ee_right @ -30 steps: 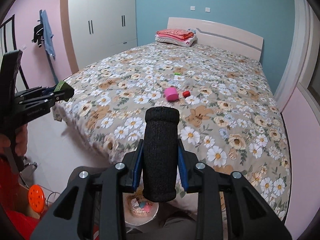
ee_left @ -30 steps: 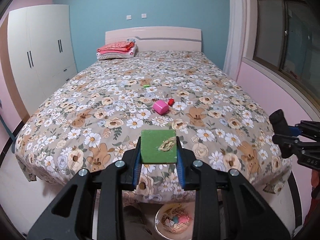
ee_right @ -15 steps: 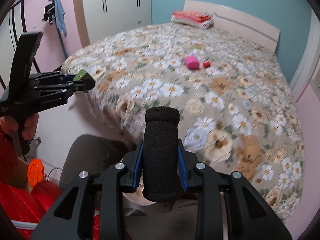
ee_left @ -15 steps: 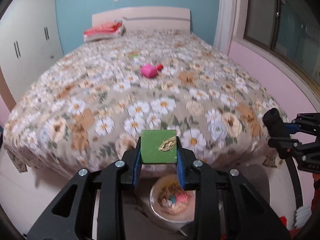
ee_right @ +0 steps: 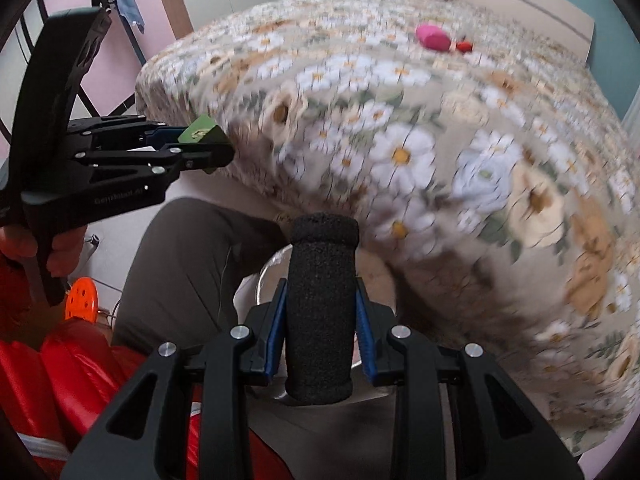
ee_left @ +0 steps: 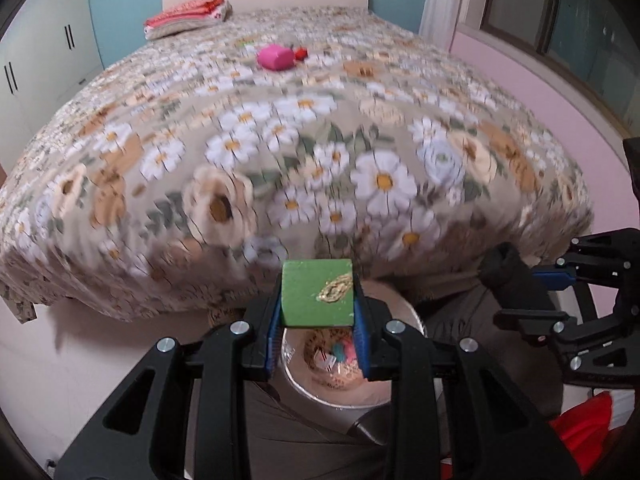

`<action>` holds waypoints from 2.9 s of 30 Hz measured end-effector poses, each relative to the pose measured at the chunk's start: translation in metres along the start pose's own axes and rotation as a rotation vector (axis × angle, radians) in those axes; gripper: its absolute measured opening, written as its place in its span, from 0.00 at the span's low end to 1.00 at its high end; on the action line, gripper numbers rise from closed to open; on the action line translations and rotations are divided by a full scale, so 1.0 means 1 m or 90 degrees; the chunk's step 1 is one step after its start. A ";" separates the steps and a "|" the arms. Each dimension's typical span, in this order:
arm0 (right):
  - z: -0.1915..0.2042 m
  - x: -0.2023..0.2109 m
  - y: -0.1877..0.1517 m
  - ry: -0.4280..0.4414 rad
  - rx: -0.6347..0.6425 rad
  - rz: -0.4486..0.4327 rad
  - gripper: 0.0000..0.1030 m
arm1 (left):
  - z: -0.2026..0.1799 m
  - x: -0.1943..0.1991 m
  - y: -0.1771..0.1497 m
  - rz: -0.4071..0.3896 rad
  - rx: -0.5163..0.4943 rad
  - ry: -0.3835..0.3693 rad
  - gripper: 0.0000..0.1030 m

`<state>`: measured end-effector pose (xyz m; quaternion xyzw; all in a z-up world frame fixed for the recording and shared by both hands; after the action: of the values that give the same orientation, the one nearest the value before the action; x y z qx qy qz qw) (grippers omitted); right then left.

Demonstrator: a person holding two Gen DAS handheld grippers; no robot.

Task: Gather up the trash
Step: 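Carry the green block and black cylinder down over the trash bin, then open left tool to drop the green block while right tool drops the black cylinder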

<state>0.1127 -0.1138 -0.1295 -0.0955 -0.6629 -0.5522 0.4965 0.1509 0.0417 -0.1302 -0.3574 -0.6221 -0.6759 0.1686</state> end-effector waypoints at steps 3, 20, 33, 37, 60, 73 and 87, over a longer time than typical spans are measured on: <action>0.000 -0.024 -0.015 -0.023 -0.002 0.025 0.32 | -0.004 -0.017 -0.012 0.014 -0.007 0.008 0.29; -0.027 -0.120 -0.074 -0.066 -0.064 0.091 0.32 | -0.008 -0.103 -0.079 0.083 -0.010 0.060 0.29; -0.030 -0.154 -0.095 -0.063 -0.101 0.114 0.32 | -0.015 -0.137 -0.106 0.121 -0.005 0.068 0.29; -0.033 -0.164 -0.099 -0.063 -0.115 0.124 0.32 | -0.016 -0.147 -0.113 0.140 -0.001 0.069 0.29; -0.036 -0.199 -0.108 -0.058 -0.145 0.171 0.32 | -0.017 -0.182 -0.134 0.194 0.006 0.065 0.29; -0.036 -0.203 -0.110 -0.061 -0.151 0.181 0.32 | -0.019 -0.190 -0.139 0.208 -0.001 0.070 0.29; -0.036 -0.206 -0.109 -0.062 -0.157 0.188 0.32 | -0.021 -0.195 -0.142 0.220 -0.003 0.064 0.29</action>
<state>0.1597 -0.0977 -0.3602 -0.2783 -0.5924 -0.5451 0.5240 0.1837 0.0031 -0.3670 -0.4254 -0.5407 -0.6550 0.3126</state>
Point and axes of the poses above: each gripper's, at about its wrist camera, not at the fingertips, and x roughly against the way its jaws point, z to its left, y to its top, the point moved 2 cm from there along -x, roughly the way its jaws point, and after that the axes turned 11 degrees about -z, right-handed, at the moved point
